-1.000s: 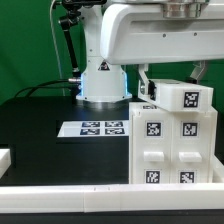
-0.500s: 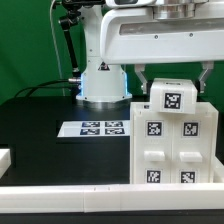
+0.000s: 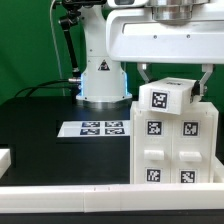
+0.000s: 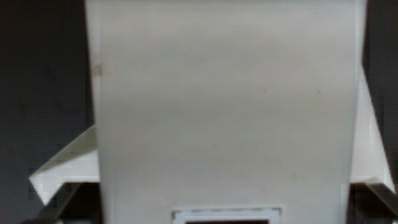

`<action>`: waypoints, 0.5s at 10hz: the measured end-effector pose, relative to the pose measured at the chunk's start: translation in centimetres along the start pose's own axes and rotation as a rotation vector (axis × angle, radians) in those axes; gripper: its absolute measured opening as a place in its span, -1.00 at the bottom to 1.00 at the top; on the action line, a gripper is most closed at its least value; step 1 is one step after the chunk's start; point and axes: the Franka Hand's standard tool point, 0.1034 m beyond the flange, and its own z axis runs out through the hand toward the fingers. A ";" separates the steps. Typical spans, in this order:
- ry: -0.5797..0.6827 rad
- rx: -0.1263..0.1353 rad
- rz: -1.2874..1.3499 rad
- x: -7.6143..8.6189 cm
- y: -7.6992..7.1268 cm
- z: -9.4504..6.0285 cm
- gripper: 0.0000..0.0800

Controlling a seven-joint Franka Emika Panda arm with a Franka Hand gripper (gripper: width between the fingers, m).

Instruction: Assemble cabinet

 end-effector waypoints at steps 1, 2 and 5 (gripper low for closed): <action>-0.001 0.001 0.079 0.0 -0.1 0.0 0.42; 0.002 0.006 0.148 0.0 -0.2 0.0 0.42; 0.019 0.039 0.424 -0.3 -0.4 0.1 0.42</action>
Offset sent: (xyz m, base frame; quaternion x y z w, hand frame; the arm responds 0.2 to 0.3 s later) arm -0.0095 -0.0047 0.0012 0.0262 0.0363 0.2708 0.9616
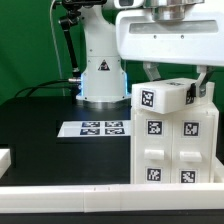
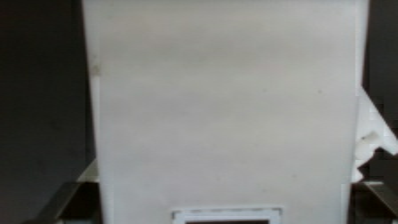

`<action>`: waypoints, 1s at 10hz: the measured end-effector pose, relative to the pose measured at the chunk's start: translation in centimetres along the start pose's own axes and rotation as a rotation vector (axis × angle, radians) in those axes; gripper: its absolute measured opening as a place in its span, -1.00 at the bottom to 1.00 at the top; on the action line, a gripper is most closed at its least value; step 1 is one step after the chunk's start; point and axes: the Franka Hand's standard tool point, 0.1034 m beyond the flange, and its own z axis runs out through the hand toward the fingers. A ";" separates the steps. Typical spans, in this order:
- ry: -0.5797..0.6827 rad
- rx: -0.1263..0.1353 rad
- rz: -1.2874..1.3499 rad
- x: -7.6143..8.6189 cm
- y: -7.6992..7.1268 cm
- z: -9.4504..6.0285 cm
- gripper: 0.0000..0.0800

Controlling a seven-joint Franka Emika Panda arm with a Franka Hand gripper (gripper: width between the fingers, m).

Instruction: Assemble cabinet

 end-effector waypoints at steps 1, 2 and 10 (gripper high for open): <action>0.000 0.001 0.092 -0.2 -0.1 0.0 0.42; 0.001 0.005 0.179 -0.3 -0.2 0.0 0.42; -0.017 0.041 0.802 -0.8 -1.1 -0.1 0.42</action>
Offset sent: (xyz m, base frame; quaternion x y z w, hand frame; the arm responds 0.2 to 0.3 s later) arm -0.0041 -0.0026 -0.0025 0.0011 0.0188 0.1740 0.9846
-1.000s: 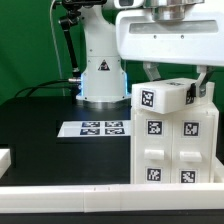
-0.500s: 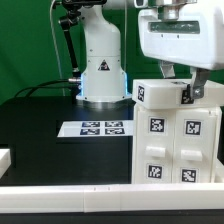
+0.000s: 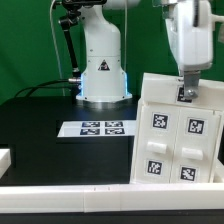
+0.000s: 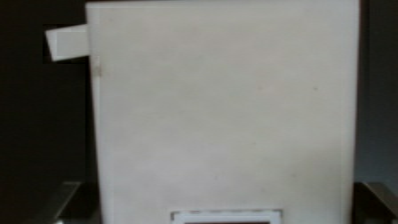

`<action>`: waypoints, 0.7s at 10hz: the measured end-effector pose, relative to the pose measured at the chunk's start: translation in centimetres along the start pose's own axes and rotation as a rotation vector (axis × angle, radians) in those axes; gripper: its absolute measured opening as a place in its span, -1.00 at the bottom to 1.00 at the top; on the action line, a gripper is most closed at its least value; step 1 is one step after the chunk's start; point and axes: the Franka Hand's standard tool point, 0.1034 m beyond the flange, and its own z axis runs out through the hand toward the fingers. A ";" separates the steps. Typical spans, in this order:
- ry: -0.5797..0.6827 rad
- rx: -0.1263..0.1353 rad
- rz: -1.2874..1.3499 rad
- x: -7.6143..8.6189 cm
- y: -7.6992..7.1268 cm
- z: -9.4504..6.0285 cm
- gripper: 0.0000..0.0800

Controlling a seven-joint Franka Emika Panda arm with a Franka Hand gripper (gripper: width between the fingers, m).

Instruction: Assemble cabinet

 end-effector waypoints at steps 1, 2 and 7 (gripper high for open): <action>-0.015 -0.004 0.051 0.4 -0.1 0.0 0.42; -0.020 -0.005 0.089 0.4 -0.1 0.0 0.42; -0.041 0.004 -0.039 0.1 -0.3 -0.7 0.99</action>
Offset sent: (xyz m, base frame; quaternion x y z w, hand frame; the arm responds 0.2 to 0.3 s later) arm 0.0000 0.0000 0.0000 0.0000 0.0000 0.0000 1.0000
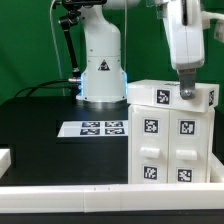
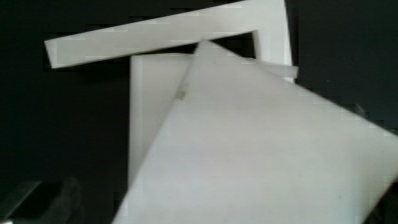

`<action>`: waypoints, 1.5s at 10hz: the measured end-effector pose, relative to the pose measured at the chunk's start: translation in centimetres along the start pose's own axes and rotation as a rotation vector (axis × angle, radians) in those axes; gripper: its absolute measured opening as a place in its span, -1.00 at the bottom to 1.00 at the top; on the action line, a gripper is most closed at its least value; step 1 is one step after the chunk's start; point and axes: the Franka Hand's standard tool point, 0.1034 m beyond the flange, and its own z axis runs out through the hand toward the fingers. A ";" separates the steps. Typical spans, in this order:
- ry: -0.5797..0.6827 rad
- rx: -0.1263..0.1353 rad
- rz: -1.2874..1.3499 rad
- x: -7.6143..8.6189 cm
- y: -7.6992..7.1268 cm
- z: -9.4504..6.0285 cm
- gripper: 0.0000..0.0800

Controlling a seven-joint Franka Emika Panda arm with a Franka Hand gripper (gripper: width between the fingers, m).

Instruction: Assemble cabinet

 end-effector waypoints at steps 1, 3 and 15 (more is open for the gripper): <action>-0.006 0.005 -0.017 -0.1 -0.1 -0.3 0.99; -0.009 0.009 -0.063 -0.2 -0.2 -0.6 0.99; -0.012 -0.065 -0.769 -1.5 -1.1 -1.2 0.99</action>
Offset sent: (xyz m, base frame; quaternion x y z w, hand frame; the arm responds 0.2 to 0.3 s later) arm 0.0000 0.0000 0.0000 0.0000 0.0000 0.0000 1.0000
